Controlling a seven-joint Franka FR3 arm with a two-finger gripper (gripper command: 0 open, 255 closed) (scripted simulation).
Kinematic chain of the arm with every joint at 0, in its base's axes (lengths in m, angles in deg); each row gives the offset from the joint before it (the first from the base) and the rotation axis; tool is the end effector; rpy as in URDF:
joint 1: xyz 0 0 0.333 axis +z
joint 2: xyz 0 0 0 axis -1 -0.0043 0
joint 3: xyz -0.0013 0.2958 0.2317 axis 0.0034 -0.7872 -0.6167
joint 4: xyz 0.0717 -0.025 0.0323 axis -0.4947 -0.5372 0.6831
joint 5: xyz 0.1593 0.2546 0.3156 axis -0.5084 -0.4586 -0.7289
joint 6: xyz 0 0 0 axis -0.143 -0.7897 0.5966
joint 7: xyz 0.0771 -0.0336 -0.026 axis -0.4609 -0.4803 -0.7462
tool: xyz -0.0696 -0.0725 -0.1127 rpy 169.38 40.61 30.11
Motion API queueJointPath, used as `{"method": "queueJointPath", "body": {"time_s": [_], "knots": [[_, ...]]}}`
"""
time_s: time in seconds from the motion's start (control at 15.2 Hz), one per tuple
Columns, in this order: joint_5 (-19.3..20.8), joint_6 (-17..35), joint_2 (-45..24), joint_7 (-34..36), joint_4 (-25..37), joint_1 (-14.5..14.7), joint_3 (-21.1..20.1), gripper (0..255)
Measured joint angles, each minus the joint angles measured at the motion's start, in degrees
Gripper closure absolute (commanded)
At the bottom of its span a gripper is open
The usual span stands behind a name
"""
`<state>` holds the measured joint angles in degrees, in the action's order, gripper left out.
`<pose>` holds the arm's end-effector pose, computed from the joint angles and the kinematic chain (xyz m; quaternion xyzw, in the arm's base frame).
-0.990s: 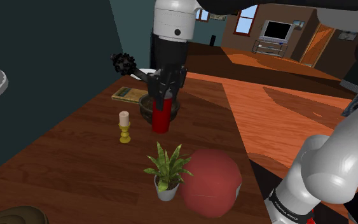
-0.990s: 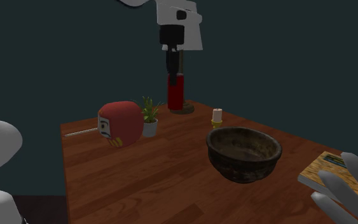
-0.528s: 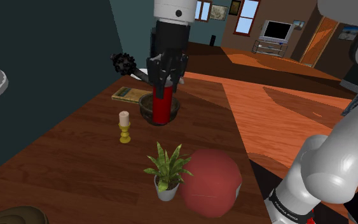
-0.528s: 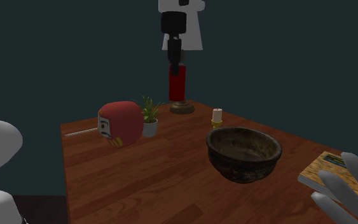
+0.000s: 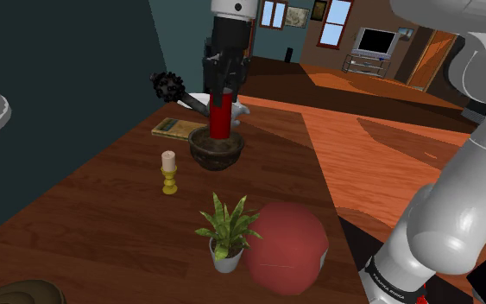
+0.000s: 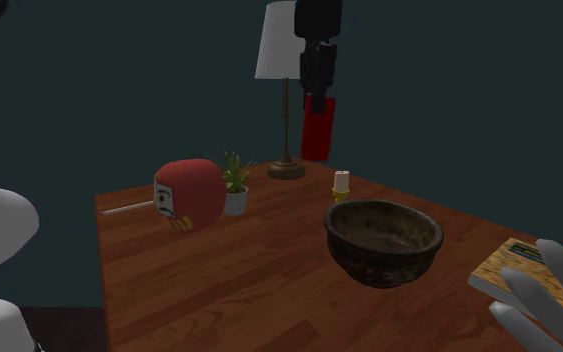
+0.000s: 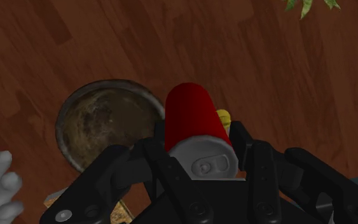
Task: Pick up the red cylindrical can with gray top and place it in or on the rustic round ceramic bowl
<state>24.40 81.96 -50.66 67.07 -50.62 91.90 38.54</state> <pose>0.5300 0.2401 0.6749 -0.9973 -0.0728 0.0048 0.0041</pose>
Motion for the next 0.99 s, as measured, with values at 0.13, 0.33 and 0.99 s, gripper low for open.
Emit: {"method": "queueJointPath", "body": {"time_s": [0.13,0.33,0.99], "knots": [[0.79,-1.09,-2.16,-1.83,3.07,-0.87,0.89,255],[2.13,-3.03,-6.13,-4.45,8.73,-2.04,2.08,255],[4.37,-3.68,-13.86,-9.33,16.75,-4.23,4.11,255]]}}
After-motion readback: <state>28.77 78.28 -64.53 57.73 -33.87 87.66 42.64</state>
